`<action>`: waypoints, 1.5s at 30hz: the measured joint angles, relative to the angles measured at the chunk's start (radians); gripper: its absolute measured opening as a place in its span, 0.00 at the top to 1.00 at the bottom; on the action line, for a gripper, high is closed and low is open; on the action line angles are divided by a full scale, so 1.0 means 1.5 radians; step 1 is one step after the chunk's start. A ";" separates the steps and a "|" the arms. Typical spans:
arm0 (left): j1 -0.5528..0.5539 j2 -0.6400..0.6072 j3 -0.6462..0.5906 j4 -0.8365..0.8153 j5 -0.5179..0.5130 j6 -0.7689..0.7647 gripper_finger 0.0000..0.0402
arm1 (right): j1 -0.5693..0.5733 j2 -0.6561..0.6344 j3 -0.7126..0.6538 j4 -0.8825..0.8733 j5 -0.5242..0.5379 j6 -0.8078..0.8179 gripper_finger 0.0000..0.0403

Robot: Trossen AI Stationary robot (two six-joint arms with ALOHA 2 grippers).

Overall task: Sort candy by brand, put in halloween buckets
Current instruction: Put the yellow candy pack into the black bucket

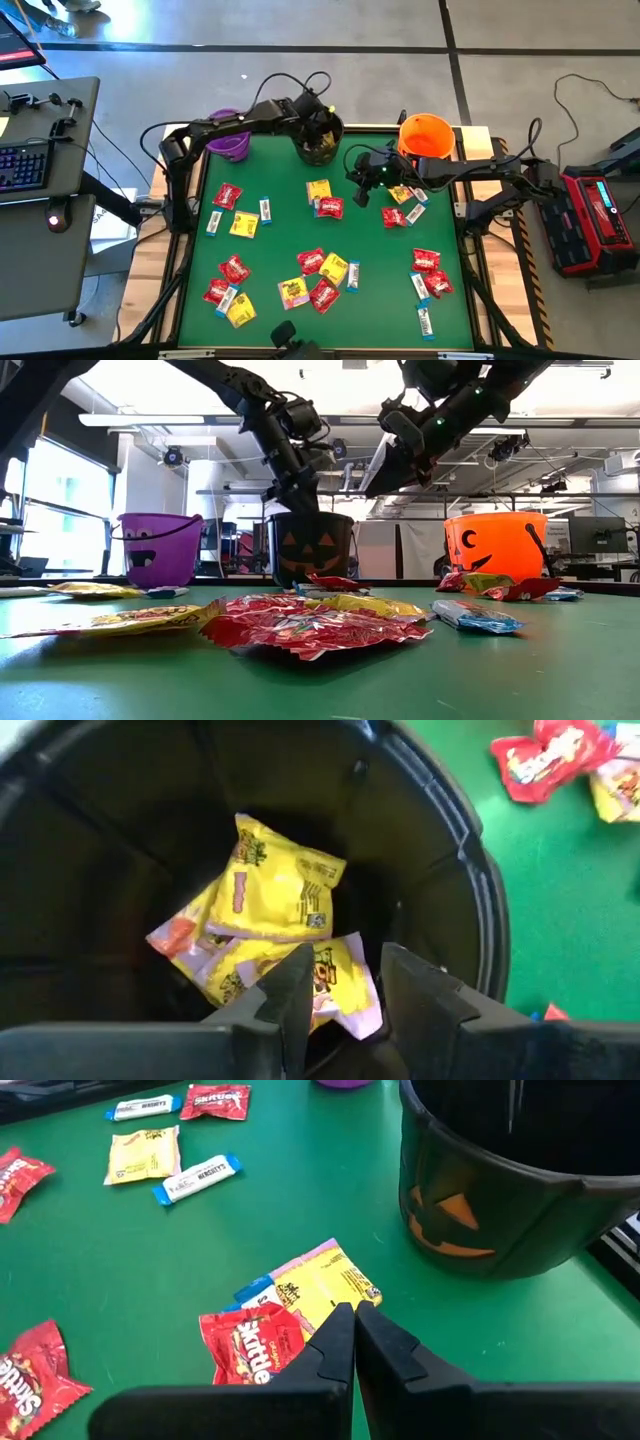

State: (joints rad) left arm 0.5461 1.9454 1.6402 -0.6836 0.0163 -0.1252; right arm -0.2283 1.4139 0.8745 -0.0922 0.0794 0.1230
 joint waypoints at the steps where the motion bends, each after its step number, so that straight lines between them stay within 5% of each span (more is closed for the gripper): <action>1: 0.000 -0.007 0.000 0.002 0.000 0.002 0.75 | 0.000 0.000 0.000 0.001 0.011 0.000 1.00; 11: -0.017 -0.073 -0.013 0.069 -0.089 0.034 0.99 | 0.000 0.000 0.000 0.007 0.052 0.000 1.00; 25: -0.067 -0.283 -0.310 0.333 -0.123 0.038 1.00 | 0.000 0.000 -0.131 0.200 0.028 0.090 1.00; 37: -0.154 -0.432 -0.556 0.460 -0.066 -0.033 1.00 | 0.072 0.000 -0.135 0.190 0.022 0.071 1.00; 45: -0.206 -0.489 -0.606 0.469 -0.070 -0.025 1.00 | 0.199 0.000 -0.077 0.075 0.056 0.118 1.00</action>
State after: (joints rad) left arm 0.2372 1.2119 0.7315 0.0201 -0.0887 -0.1621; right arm 0.0698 1.4139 0.7583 0.0204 0.1642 0.2997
